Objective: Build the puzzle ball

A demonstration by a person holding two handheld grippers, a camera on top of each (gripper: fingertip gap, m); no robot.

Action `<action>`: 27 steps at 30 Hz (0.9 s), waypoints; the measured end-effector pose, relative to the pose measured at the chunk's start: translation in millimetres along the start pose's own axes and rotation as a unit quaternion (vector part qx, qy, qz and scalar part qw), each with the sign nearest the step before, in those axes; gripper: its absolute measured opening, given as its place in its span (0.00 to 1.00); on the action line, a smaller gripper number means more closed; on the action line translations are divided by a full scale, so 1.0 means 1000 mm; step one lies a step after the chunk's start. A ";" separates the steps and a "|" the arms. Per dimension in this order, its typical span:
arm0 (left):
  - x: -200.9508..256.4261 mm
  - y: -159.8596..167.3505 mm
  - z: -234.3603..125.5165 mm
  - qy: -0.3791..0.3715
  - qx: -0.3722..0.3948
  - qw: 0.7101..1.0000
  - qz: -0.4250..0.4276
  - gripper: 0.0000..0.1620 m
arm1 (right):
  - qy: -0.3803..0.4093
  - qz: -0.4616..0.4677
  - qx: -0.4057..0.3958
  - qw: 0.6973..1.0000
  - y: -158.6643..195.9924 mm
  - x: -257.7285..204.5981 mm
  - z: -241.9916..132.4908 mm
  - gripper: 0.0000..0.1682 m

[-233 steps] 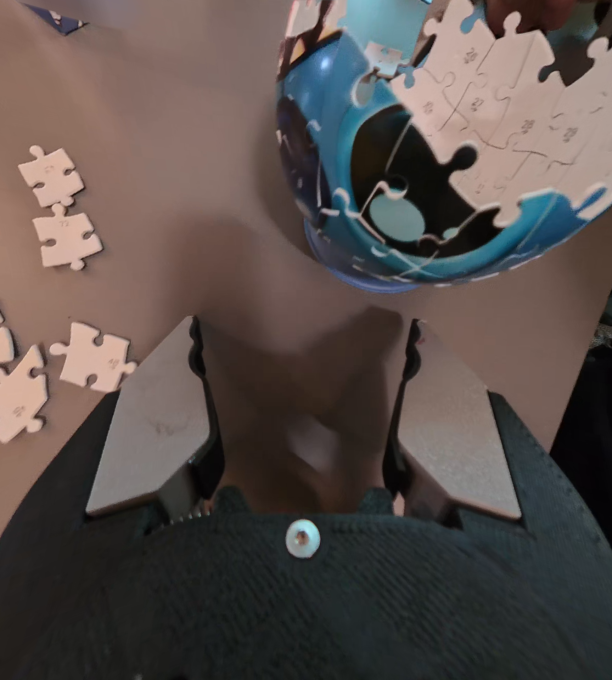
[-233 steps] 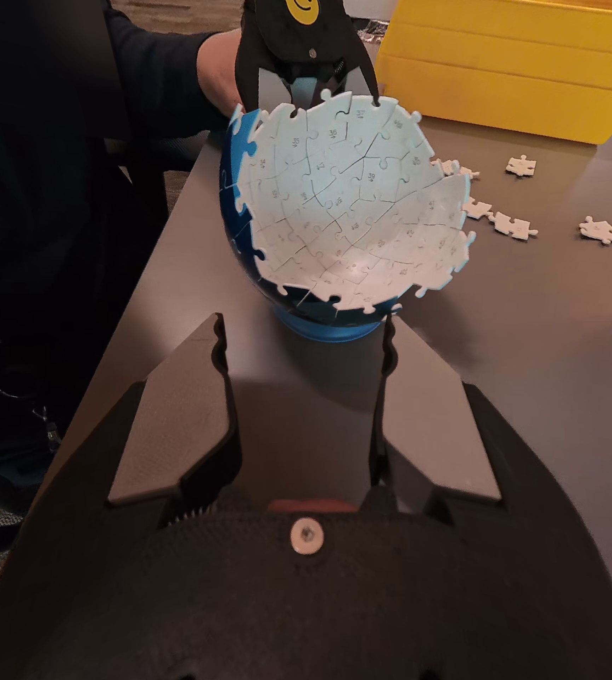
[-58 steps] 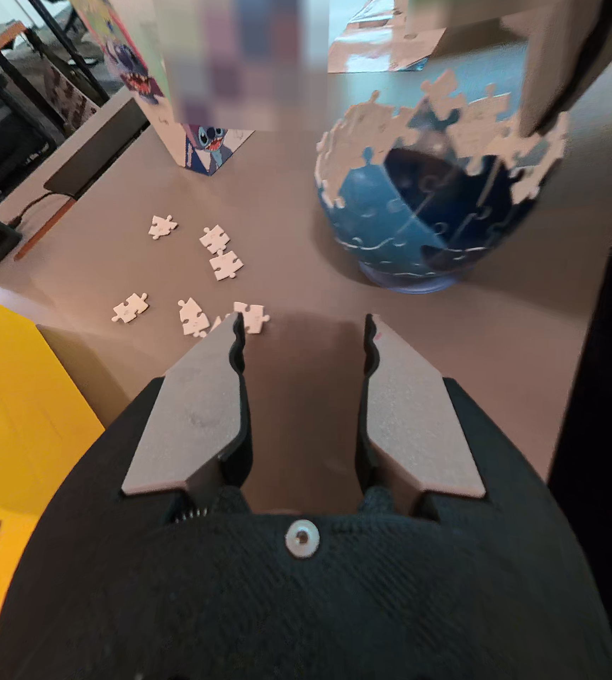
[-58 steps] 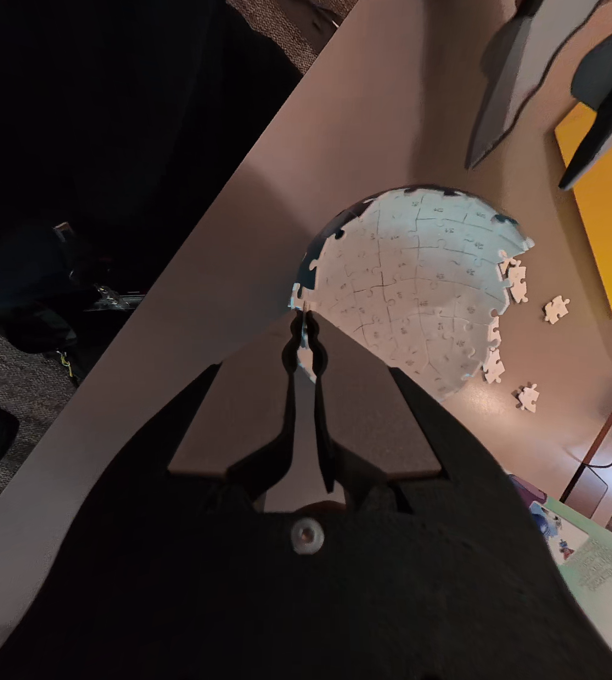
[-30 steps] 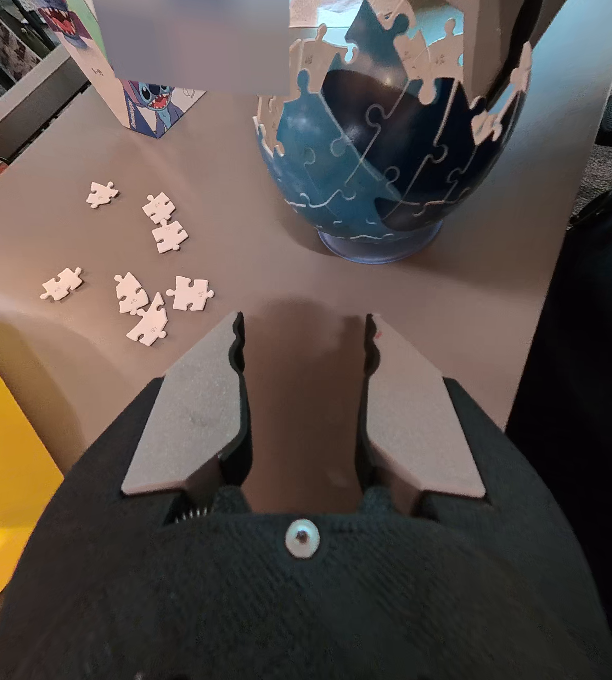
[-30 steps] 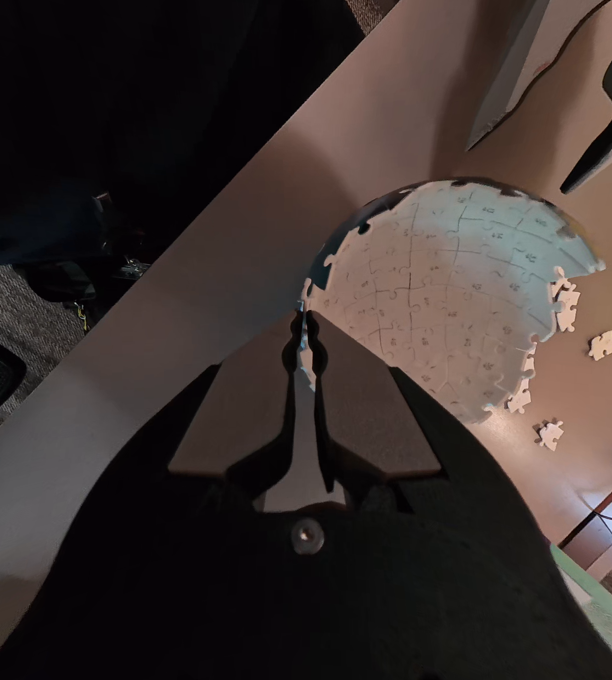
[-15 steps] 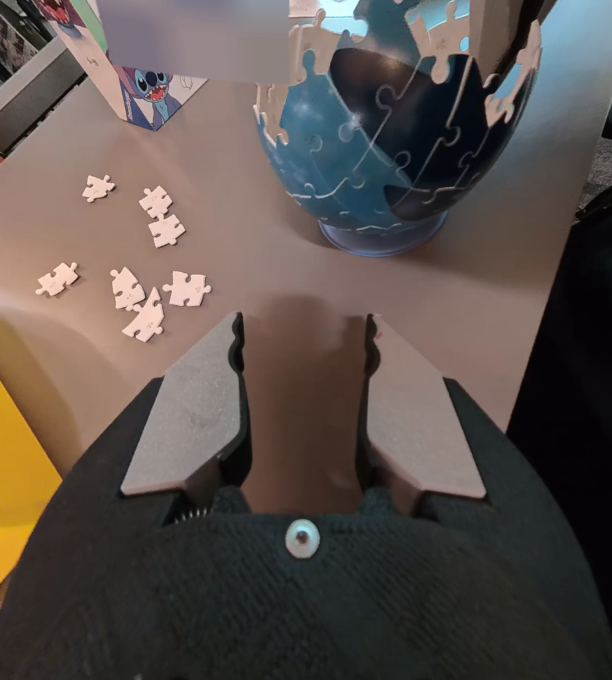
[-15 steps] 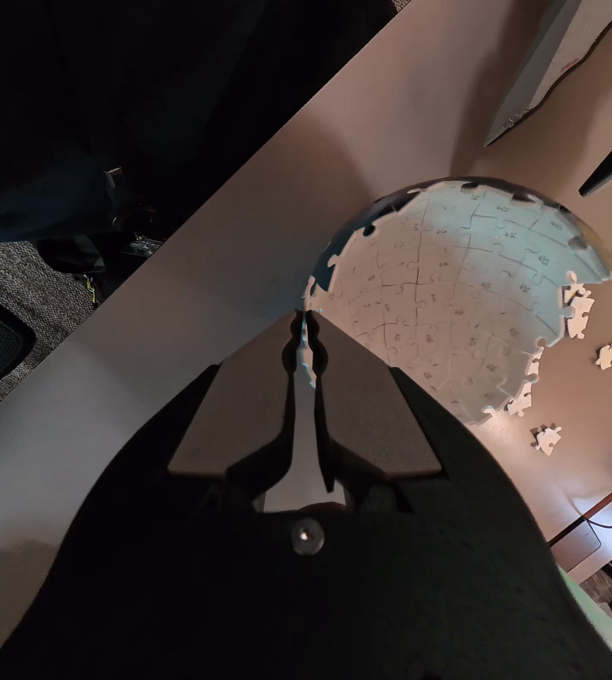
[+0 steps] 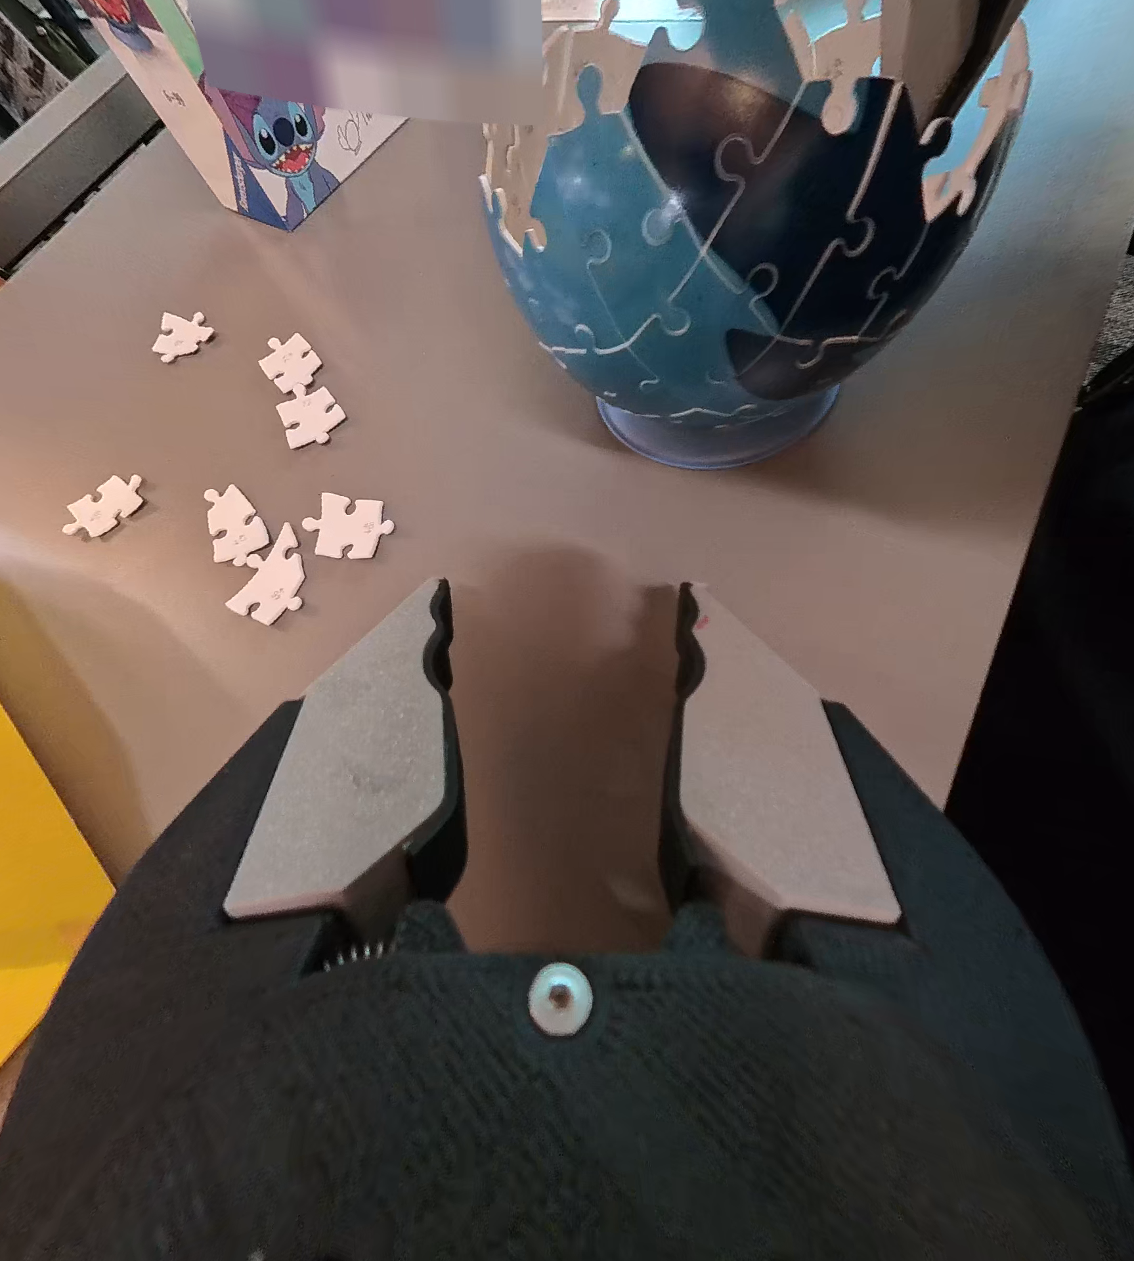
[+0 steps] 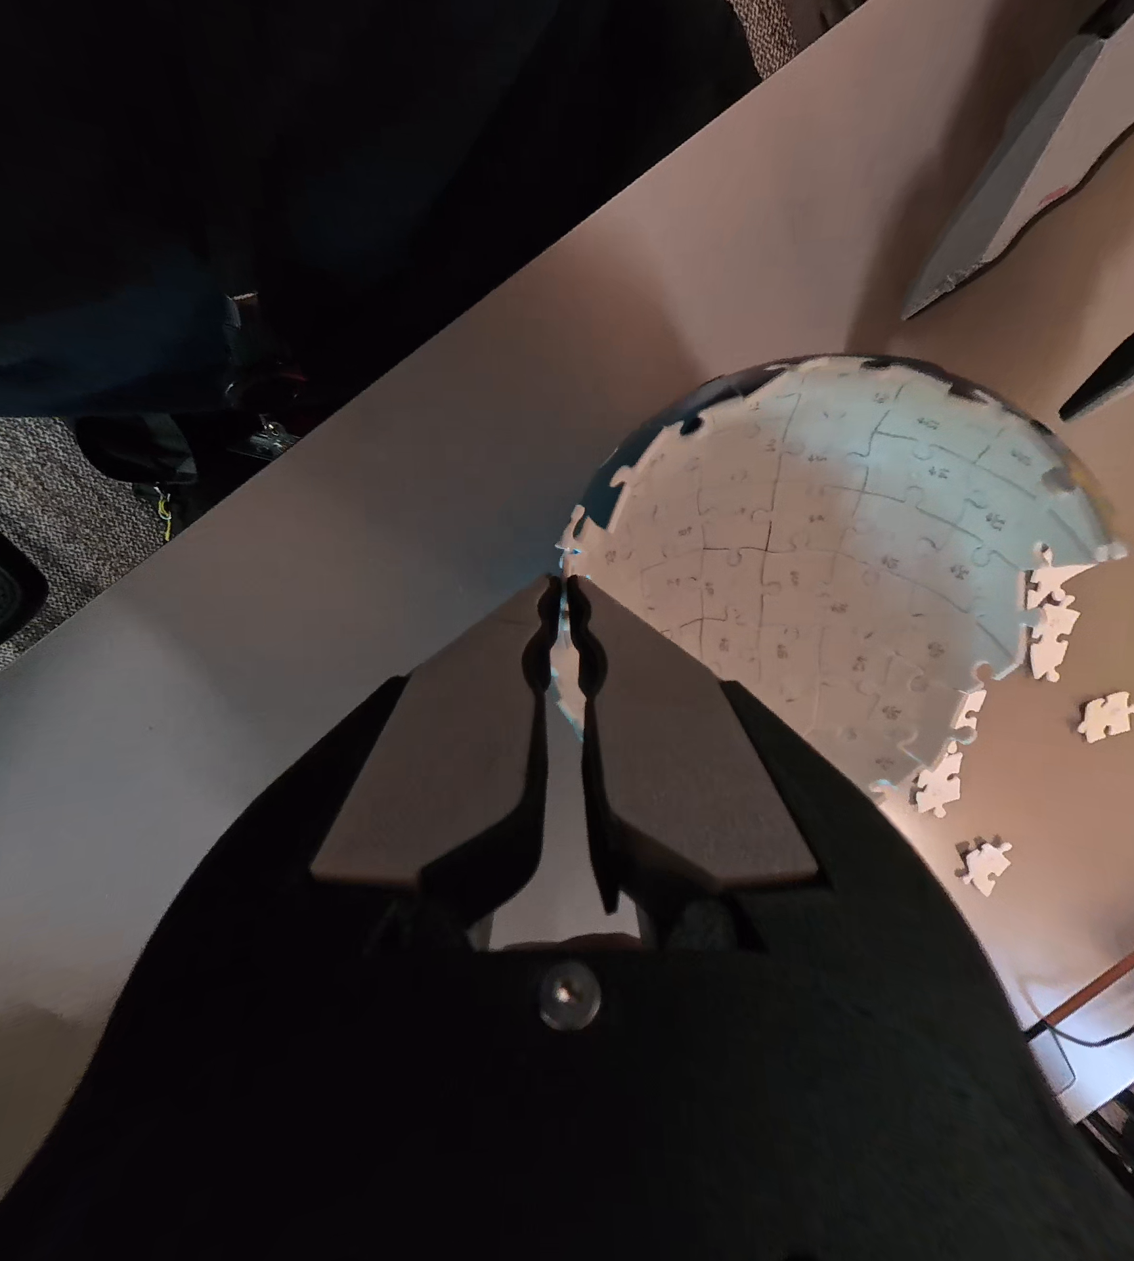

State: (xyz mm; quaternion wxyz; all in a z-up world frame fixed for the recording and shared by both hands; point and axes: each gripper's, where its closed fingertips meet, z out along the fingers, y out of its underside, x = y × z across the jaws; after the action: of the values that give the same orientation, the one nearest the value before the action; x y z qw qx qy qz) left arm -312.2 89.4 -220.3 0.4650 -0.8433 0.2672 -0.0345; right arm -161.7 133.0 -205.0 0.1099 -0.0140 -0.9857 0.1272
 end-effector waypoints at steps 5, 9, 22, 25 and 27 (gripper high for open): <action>0.001 0.002 0.002 0.002 -0.005 1.000 -0.001 0.40 | -0.001 0.011 0.004 1.000 0.000 0.000 0.002 0.00; 0.002 0.002 0.002 0.004 -0.005 1.000 -0.004 0.40 | 0.004 0.018 -0.003 1.000 0.000 -0.001 0.003 0.00; 0.004 0.001 0.003 0.005 -0.006 1.000 -0.002 0.40 | 0.015 0.021 -0.015 1.000 -0.001 -0.003 0.002 0.00; 0.004 0.002 0.003 0.006 -0.007 1.000 -0.002 0.40 | 0.015 0.024 -0.014 1.000 0.000 -0.003 0.001 0.00; 0.005 0.002 0.003 0.006 -0.009 1.000 -0.002 0.41 | 0.019 0.025 -0.013 0.999 0.000 -0.002 0.001 0.00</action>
State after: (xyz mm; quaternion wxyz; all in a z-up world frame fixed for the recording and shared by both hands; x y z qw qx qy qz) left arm -307.9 88.5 -225.1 0.4561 -0.8476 0.2684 -0.0383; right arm -160.4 132.7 -206.1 0.1254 -0.0422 -0.9843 0.1170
